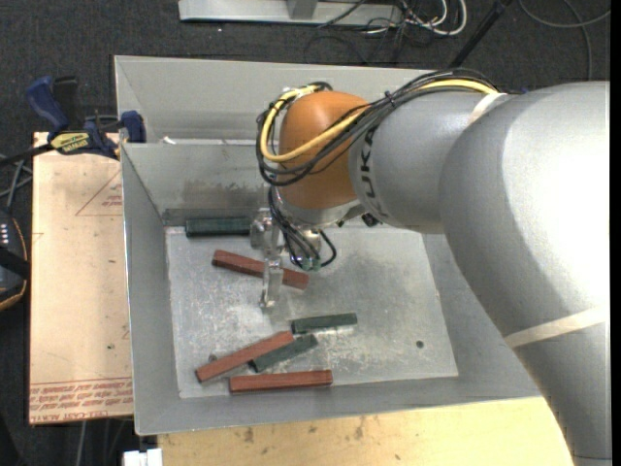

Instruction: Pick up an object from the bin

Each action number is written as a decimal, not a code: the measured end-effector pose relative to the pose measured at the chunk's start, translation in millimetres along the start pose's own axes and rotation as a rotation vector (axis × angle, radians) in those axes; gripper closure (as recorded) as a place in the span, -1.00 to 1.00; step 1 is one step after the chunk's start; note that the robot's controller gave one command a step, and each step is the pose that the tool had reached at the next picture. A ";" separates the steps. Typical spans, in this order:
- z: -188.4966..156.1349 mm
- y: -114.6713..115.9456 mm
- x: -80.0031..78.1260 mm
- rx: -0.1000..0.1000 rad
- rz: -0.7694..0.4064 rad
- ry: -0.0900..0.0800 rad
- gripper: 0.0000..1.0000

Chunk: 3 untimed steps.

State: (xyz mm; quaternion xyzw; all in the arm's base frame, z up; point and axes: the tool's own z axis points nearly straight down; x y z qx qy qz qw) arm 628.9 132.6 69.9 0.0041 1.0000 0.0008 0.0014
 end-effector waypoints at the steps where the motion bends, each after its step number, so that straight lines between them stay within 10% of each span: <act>1: -0.4 -6.4 -2.1 -0.001 -0.018 -0.001 1.00; 3: -2.9 -6.6 -1.3 0.000 -0.018 0.002 1.00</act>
Offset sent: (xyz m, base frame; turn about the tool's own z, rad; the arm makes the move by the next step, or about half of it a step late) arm 0.0000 0.0000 0.0000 0.0000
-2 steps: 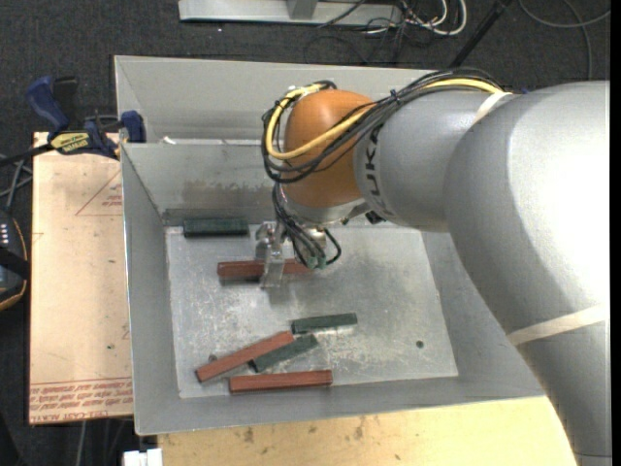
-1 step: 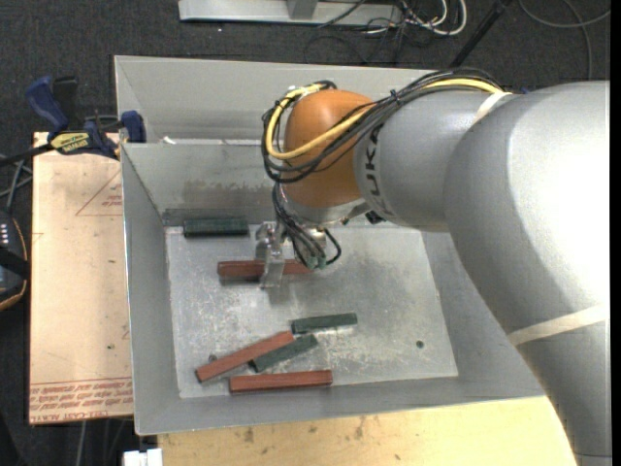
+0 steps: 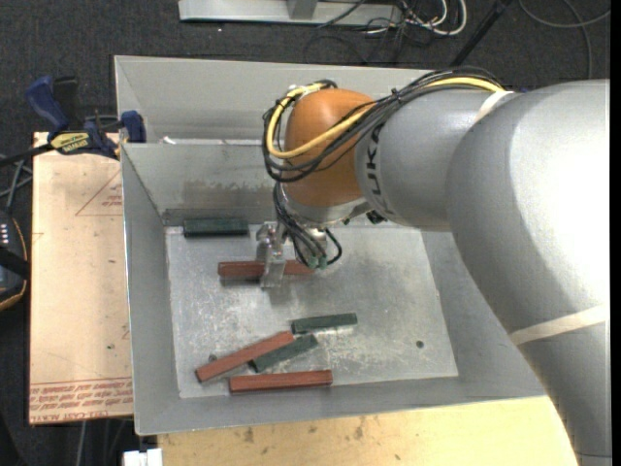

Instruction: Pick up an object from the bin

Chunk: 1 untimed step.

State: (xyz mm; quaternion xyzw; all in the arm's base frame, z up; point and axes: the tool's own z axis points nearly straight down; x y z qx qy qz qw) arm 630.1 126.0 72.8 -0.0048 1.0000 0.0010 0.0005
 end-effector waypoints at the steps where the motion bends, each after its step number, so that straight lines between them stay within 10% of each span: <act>1: -13.8 -0.4 2.0 0.002 0.000 0.008 1.00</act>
Offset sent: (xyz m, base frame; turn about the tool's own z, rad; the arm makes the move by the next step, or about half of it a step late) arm 0.0001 0.0000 0.0212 0.0000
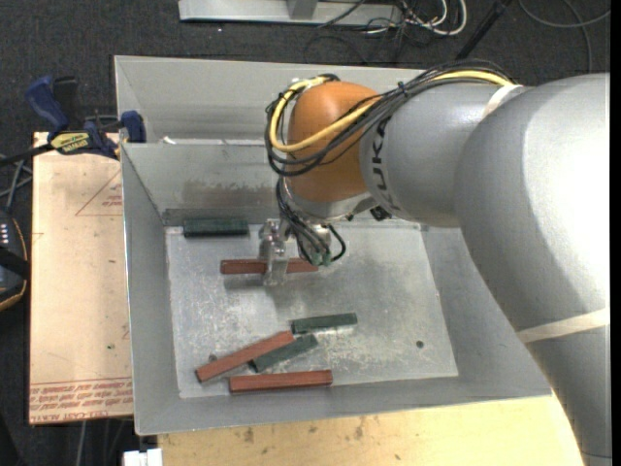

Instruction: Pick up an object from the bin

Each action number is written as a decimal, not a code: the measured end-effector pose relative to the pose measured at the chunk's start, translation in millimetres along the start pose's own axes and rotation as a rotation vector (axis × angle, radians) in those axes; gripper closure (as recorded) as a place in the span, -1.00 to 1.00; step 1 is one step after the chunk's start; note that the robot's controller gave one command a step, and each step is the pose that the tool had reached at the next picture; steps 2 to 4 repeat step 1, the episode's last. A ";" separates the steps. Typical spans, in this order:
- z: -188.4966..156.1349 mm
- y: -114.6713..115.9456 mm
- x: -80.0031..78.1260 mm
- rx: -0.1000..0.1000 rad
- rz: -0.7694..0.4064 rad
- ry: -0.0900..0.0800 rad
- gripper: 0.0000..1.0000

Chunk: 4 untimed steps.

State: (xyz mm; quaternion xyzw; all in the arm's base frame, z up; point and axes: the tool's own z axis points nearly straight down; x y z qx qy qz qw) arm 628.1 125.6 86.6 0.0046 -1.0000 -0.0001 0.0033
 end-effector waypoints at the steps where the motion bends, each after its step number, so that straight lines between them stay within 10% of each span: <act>1: -23.8 0.0 0.0 0.000 0.000 0.000 1.00; 4: -23.8 0.0 0.0 0.000 0.000 0.000 1.00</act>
Offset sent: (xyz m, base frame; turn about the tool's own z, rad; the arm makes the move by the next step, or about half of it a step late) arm -0.0001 0.0001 0.0401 0.0000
